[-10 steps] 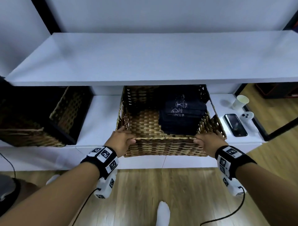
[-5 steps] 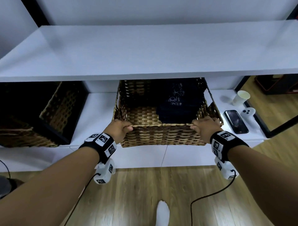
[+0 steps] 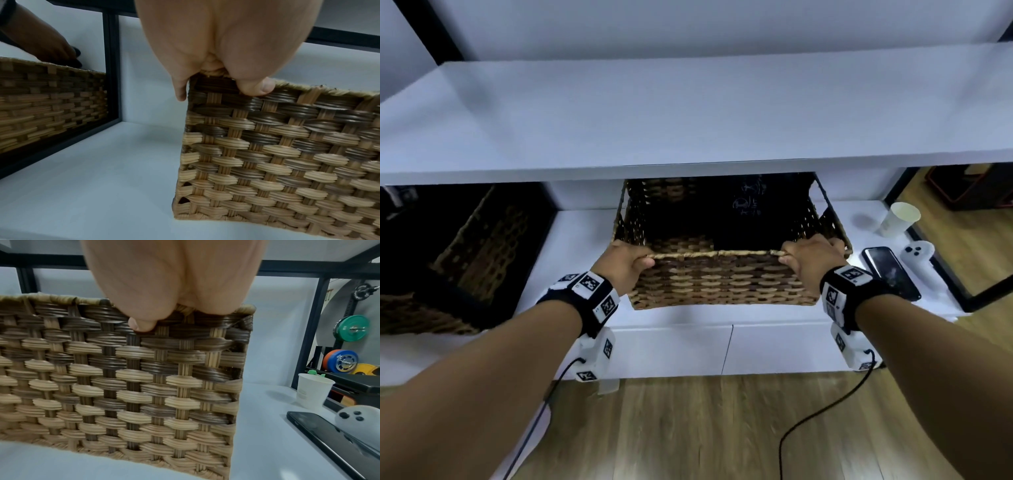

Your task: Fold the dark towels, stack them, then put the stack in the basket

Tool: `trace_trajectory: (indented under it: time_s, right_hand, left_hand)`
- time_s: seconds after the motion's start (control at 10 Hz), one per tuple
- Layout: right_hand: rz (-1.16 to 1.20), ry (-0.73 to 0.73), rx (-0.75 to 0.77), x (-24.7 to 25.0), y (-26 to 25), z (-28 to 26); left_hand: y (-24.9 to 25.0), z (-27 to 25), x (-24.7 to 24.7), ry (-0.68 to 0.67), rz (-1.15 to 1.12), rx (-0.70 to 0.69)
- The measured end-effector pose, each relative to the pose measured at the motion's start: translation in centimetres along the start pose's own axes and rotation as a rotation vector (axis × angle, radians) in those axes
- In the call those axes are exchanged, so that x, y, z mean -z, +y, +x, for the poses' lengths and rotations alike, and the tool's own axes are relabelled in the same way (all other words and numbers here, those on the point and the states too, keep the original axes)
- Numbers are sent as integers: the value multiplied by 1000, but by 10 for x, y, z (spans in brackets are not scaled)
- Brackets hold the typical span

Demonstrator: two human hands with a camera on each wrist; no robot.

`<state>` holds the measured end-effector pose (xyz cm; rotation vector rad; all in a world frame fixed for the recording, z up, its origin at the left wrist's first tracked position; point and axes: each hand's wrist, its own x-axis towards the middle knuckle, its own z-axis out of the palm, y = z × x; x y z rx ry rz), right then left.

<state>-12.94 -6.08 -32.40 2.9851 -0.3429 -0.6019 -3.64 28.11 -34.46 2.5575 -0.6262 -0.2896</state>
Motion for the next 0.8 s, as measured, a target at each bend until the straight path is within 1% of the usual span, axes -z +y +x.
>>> trace_trajectory:
  time_s: [0.1, 0.2, 0.3, 0.4, 0.5, 0.6, 0.7, 0.8]
  right_hand:
    - [-28, -12, -4, 8, -1, 15]
    - [-44, -14, -4, 8, 1, 19]
    - [-58, 20, 23, 5, 2, 19]
    - [-30, 24, 39, 6, 3, 16]
    - [78, 66, 93, 4, 10, 7]
    - [199, 101, 137, 2, 11, -4]
    - [385, 268, 225, -7, 6, -37]
    - [495, 289, 265, -9, 4, -68]
  left_hand:
    - [-10, 14, -4, 14, 92, -5]
    - [-11, 19, -7, 34, 145, -41]
    - [0, 15, -6, 31, 237, -14]
    - [6, 13, -7, 18, 321, 67]
    - [17, -9, -8, -45, 327, 151]
    - [25, -33, -4, -29, 259, 136]
    - [36, -75, 12, 54, 94, 83]
    - [42, -109, 30, 126, -36, 75]
